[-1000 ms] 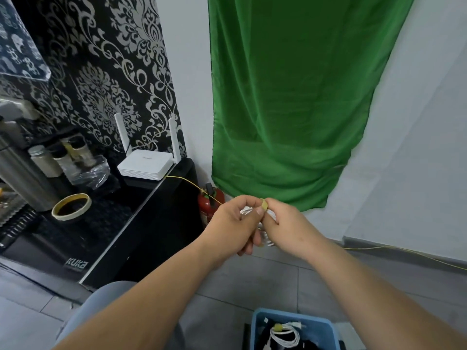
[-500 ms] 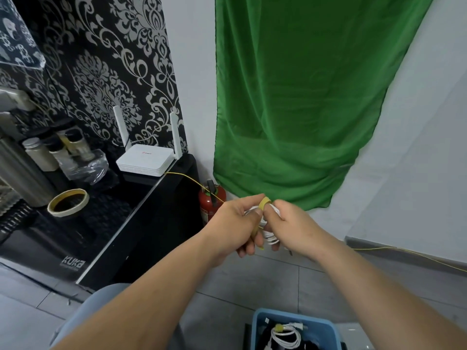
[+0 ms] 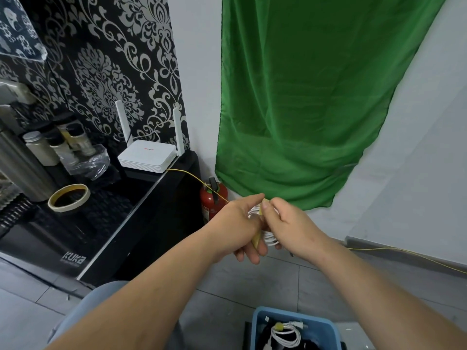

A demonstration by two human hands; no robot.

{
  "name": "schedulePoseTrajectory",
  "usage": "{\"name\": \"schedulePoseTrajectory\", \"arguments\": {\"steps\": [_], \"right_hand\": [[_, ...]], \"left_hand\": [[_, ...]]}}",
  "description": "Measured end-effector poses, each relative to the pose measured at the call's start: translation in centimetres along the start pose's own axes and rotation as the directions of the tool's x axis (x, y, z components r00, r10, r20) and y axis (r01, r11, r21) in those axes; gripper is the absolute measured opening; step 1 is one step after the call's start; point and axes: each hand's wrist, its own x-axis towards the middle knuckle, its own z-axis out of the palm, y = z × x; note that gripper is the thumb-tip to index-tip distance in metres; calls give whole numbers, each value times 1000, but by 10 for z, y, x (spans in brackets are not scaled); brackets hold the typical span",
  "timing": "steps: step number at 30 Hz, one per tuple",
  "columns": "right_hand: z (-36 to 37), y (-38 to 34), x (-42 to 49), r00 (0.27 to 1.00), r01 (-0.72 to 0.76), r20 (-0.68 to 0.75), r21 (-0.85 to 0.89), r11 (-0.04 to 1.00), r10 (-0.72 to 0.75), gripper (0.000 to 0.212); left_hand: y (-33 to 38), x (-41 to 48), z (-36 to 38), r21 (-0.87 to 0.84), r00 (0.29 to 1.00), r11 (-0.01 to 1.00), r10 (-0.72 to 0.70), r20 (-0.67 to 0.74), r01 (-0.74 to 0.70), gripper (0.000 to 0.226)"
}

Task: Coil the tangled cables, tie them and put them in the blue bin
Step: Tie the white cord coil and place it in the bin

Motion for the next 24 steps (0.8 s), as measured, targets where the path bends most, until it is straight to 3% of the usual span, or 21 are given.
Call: {"name": "schedulePoseTrajectory", "arguments": {"steps": [3, 5, 7, 9, 13, 17, 24], "right_hand": [[1, 2, 3, 998, 55, -24, -70, 996, -56, 38], [0, 5, 5, 996, 68, -46, -88, 994, -72, 37], [-1, 6, 6, 995, 84, -51, -92, 992, -89, 37], [-1, 6, 5, 993, 105, -36, -99, 990, -109, 37], [1, 6, 3, 989, 150, 4, -128, 980, -151, 36], [2, 3, 1, 978, 208, 41, -164, 964, -204, 32], [0, -4, -1, 961, 277, 52, -149, 949, -272, 32]], "left_hand": [[5, -2, -1, 36, 995, 999, -7, -100, 10, 62], [4, -1, -4, 95, 973, 995, 63, -221, -43, 45], [0, 2, -10, 310, 908, 945, 215, -360, -101, 22], [-6, 6, -15, 532, 829, 841, 364, -425, -97, 28], [-15, 13, -24, 609, 784, 740, 545, -296, -284, 35], [-16, 13, -26, 516, 858, 779, 491, -150, -356, 20], [-21, 15, -31, 605, 794, 694, 586, -161, -390, 19]]}}
